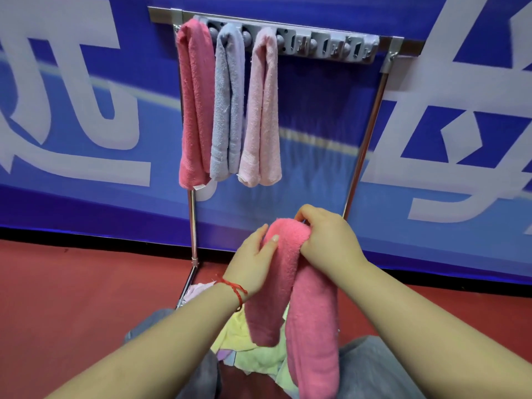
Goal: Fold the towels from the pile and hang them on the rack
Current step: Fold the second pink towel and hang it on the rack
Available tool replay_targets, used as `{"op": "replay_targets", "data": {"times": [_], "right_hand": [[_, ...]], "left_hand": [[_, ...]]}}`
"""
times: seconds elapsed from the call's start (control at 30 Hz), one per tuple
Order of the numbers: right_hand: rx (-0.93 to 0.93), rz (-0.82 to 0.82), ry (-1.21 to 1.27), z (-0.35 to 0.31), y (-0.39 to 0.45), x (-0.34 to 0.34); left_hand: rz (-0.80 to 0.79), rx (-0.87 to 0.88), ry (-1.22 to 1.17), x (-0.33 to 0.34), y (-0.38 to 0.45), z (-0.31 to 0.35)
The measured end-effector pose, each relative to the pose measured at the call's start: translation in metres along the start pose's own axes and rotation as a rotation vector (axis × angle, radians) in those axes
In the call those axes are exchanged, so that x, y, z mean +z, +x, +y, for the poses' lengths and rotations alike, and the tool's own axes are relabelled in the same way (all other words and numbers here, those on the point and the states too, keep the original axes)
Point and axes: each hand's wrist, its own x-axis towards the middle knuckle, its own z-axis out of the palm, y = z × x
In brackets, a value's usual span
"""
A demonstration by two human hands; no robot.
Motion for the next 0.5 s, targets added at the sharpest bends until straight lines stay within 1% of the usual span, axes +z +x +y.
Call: {"op": "replay_targets", "data": {"times": [0.1,0.17,0.23,0.3,0.37,0.43,0.5], "right_hand": [[0.027,-0.057,-0.090,-0.001,0.007,-0.005],[0.042,-0.070,-0.126,-0.002,0.010,-0.009],[0.061,-0.069,-0.139,-0.003,0.013,-0.012],[0.077,-0.058,-0.144,-0.004,0.017,-0.015],[0.099,-0.033,-0.120,-0.005,0.023,-0.019],[0.145,-0.016,-0.058,-0.007,0.029,-0.025],[0.198,0.002,0.050,-0.008,0.034,-0.032]], "left_hand": [[0.068,0.103,0.006,0.011,-0.007,0.000],[0.058,0.187,0.027,0.021,-0.011,0.002],[0.047,0.216,0.030,0.031,-0.011,0.008],[0.099,0.197,-0.010,0.041,-0.008,0.018],[0.207,0.109,-0.104,0.047,-0.002,0.032],[0.304,-0.010,-0.225,0.050,0.005,0.046],[0.346,-0.025,-0.243,0.051,0.010,0.059]]}}
